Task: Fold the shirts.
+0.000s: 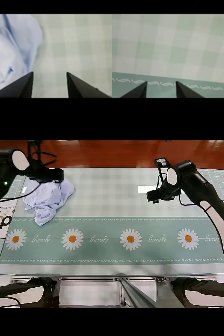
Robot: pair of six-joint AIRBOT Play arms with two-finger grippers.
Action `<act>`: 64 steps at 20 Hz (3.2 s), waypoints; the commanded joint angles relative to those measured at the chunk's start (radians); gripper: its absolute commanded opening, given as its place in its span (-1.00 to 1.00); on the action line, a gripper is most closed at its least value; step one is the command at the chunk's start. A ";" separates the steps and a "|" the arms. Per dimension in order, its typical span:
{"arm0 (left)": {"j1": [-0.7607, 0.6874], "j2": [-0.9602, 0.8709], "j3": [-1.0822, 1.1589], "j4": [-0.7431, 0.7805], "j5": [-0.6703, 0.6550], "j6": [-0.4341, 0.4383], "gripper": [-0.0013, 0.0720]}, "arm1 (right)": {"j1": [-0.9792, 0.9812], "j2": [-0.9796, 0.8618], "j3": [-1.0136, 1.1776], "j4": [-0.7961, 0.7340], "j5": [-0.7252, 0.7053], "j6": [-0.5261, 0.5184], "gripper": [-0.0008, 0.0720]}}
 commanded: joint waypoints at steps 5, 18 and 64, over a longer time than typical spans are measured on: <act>0.258 -0.167 0.014 -0.082 0.114 0.037 0.42 | 0.072 0.099 -0.166 -0.032 -0.045 0.040 0.17; 0.279 -0.474 0.201 -0.085 -0.206 0.161 -0.48 | 0.089 0.100 -0.166 -0.034 -0.079 0.085 0.17; -0.339 0.574 -1.017 -0.447 0.290 -0.019 0.13 | 0.088 0.628 -0.601 0.300 -0.243 0.143 0.16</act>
